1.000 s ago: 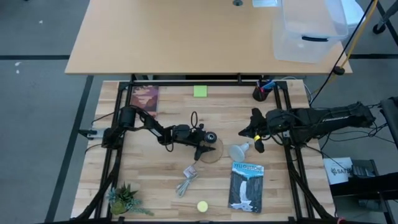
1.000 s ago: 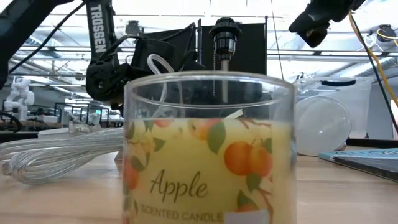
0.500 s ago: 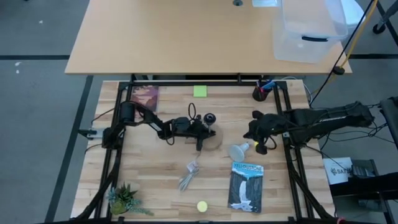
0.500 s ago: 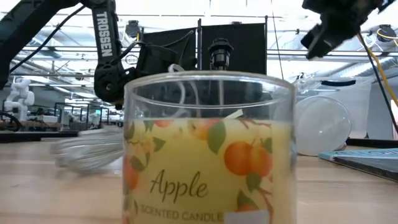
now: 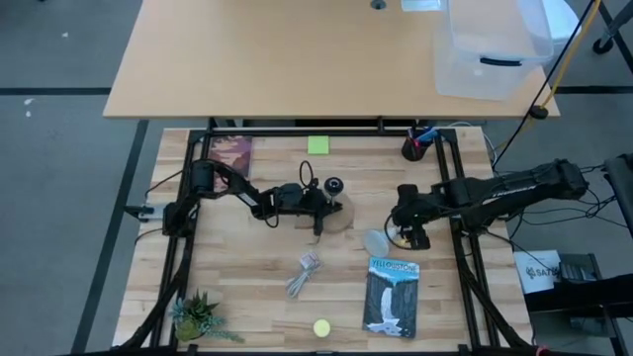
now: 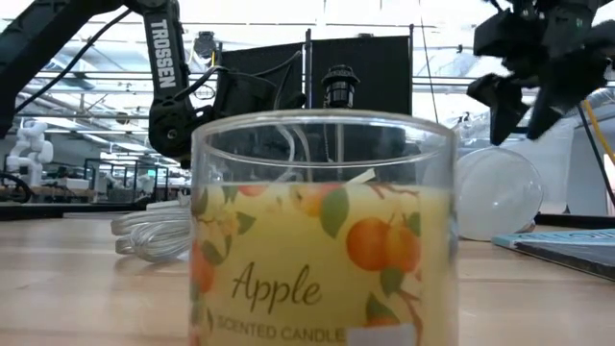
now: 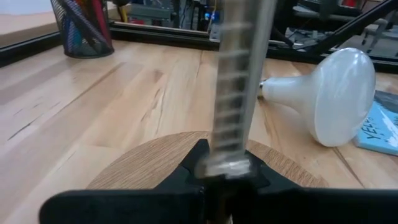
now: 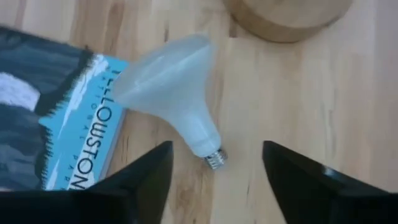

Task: Screw lightbulb
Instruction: Insert the lightbulb into the lamp

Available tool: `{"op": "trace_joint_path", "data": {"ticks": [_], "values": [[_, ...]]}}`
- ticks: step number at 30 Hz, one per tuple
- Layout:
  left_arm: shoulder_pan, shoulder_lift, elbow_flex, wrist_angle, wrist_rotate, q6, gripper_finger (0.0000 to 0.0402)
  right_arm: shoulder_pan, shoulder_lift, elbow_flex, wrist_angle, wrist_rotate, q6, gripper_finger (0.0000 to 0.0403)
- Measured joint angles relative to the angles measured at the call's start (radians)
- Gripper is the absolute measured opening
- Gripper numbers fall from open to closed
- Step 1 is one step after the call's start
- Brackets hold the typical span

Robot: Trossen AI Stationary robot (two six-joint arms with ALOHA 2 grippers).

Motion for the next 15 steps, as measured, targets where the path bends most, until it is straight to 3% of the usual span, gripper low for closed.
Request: {"op": "trace_joint_path", "data": {"ticks": [5,15], "values": [[-0.012,0.001,0.0,0.0,-0.012,0.009,0.0028,0.016,0.115,-0.02,0.021,-0.026,-0.02,0.0282],[-0.012,0.002,-0.001,0.0,-0.019,0.008,0.0028,0.022,0.306,-0.02,0.159,-0.02,-0.103,0.0259]]}}
